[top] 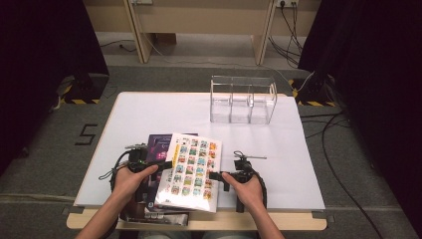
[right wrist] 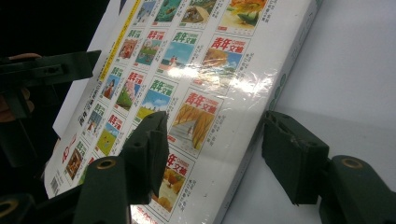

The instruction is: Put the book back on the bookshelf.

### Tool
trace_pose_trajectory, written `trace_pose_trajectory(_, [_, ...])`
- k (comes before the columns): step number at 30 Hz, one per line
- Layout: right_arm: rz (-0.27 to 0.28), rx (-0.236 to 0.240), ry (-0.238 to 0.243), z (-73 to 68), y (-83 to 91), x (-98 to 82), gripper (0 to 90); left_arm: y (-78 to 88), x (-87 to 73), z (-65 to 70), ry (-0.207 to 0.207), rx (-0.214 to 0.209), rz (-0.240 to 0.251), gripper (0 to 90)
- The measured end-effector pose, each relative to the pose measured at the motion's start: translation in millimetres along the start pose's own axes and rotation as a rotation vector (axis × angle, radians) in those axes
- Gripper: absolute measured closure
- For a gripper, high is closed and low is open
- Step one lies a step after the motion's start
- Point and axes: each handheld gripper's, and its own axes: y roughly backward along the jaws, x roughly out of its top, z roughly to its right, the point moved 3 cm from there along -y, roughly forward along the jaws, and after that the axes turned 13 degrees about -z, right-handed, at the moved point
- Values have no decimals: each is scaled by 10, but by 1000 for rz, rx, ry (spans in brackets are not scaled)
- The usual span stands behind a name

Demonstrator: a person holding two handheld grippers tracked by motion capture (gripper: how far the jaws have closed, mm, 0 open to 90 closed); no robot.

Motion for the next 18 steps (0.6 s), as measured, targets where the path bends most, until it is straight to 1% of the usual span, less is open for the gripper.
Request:
trace_pose_trajectory(2, [-1,-5,0,-6,-2,0,407,6,6,1,7,-4,0,540])
trace_pose_trajectory(5, [0,-6,-1,-10,-4,2,404,-19,26,-30,14,-10,-17,542])
trace_pose_trajectory(7, [-1,-8,-2,-11,-4,1,405,-42,46,-64,45,-25,-16,541])
trace_pose_trajectory(8, [-1,-9,-1,-12,-3,0,405,-43,58,-66,42,-28,-16,542])
trace_pose_trajectory(11, [2,-9,0,-14,-5,-5,405,-24,71,-40,32,-15,-15,551])
trace_pose_trajectory(13, [2,-14,4,-18,-7,-4,400,-3,77,-25,40,-14,-4,567])
trace_pose_trajectory(15, [1,-14,3,-20,-8,-2,399,52,97,0,49,-37,23,589])
trace_pose_trajectory(16, [2,-14,3,-19,-8,-3,399,81,112,22,56,-66,39,602])
trace_pose_trajectory(17, [3,-13,3,-19,-8,-5,398,105,129,40,51,-81,46,604])
trace_pose_trajectory(18, [4,-14,5,-20,-9,-5,397,110,143,51,46,-83,46,605])
